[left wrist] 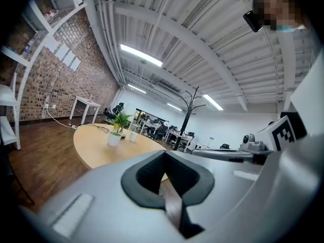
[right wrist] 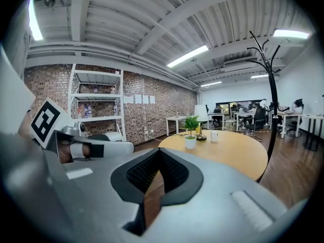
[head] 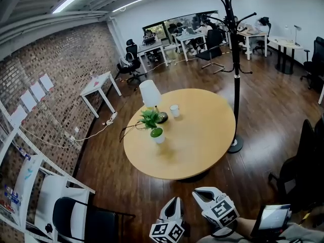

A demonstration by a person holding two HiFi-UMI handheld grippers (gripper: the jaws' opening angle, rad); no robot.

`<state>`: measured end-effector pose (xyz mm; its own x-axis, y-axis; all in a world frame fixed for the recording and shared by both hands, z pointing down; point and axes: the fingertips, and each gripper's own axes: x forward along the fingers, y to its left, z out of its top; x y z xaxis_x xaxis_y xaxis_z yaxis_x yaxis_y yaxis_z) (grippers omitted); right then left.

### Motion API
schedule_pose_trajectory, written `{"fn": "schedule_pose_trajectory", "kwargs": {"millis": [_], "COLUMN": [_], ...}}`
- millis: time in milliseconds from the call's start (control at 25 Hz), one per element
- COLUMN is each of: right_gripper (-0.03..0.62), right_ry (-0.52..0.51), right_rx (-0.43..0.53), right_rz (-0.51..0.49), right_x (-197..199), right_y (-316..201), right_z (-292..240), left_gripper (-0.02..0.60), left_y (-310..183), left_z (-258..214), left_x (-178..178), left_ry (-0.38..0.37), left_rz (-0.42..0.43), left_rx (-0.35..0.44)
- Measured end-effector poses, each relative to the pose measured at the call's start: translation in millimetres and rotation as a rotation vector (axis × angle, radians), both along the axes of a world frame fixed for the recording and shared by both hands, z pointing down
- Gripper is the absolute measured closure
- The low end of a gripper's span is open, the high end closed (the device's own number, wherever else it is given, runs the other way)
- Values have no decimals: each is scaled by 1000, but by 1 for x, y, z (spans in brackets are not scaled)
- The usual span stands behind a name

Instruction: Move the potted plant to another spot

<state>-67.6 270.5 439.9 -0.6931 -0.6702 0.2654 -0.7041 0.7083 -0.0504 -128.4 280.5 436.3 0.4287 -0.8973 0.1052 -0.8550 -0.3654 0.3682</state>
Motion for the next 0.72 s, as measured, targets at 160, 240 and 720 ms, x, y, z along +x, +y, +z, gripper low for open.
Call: {"fn": "schedule_pose_trajectory", "kwargs": {"millis": [160, 240, 720], "right_gripper": [586, 586, 586], "right_ry": [3, 2, -4], "right_rx": [-3, -6, 12], "right_rz": [-14, -30, -86], "right_x": [15, 20, 47], "right_y": [-61, -93, -233], "right_z": [-4, -6, -8], "left_gripper": [591, 591, 591], "left_y": [-60, -93, -226], "left_z": [-5, -9, -13], "left_x": [13, 19, 37], "left_ry": [-9, -12, -36], "left_rz": [-15, -25, -102], "left_rx": [-5, -2, 22]}}
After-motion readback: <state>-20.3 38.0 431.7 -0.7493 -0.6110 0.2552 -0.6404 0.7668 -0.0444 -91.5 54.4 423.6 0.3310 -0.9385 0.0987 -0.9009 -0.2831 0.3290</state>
